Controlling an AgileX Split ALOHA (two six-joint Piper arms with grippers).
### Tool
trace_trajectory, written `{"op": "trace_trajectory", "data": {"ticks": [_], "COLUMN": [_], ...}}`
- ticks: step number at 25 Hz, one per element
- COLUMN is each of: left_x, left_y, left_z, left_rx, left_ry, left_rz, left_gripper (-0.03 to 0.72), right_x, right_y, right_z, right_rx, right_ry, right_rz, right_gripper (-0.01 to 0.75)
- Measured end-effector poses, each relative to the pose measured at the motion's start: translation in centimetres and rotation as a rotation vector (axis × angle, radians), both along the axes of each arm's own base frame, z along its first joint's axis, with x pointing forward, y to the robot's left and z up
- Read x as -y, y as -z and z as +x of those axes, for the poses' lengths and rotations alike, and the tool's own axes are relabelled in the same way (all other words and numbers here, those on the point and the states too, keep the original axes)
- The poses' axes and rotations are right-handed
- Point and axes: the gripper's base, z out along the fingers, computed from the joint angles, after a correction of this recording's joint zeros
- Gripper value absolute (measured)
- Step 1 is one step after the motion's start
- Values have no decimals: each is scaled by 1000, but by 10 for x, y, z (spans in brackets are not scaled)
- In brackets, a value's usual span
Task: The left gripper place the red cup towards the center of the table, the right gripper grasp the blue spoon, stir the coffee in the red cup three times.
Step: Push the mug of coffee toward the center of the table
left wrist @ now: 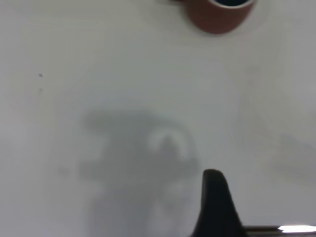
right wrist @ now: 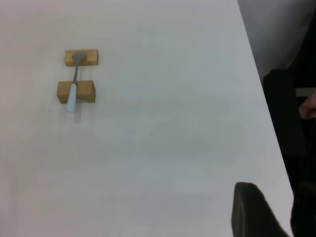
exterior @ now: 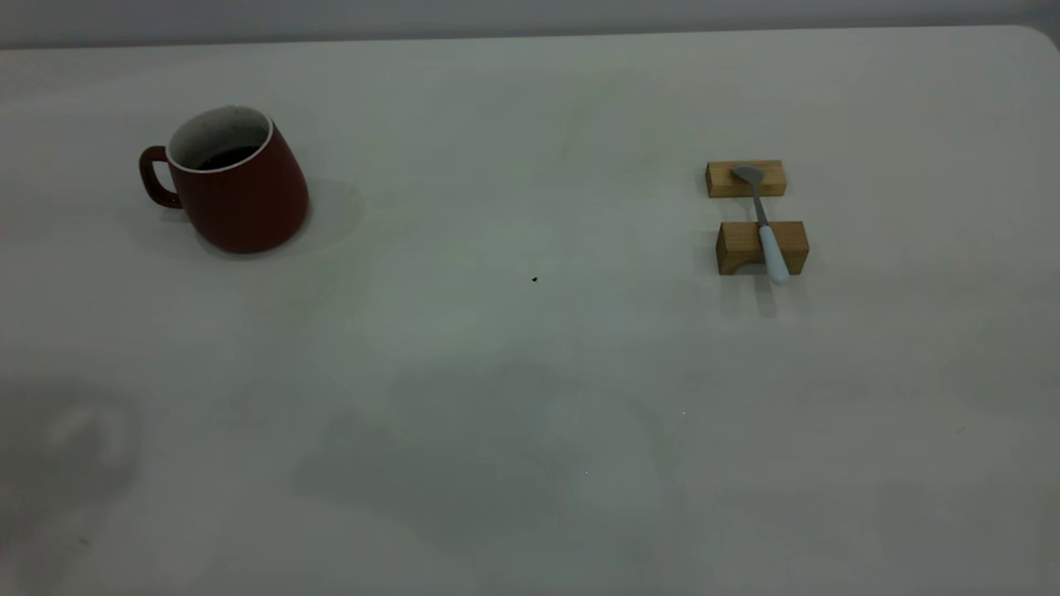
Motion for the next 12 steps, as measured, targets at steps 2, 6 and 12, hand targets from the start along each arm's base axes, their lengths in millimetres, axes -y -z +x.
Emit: {"op": "trace_trajectory", "data": {"ticks": [2,6,12], "left_x": [-2,-14,-47], "left_y": [12,39,86], "left_z": [32,91,153], "left_rx": [-69,-181,-323], "left_ry": [10,-8,50], "left_rz": [30,62,108], "left_gripper": [554,554,554], "right_x": [0,0,0], "right_y": [0,0,0], "right_z": [0,0,0], "right_rx": [0,0,0], "right_ry": [0,0,0], "right_rz": [0,0,0], "right_gripper": [238,238,238]}}
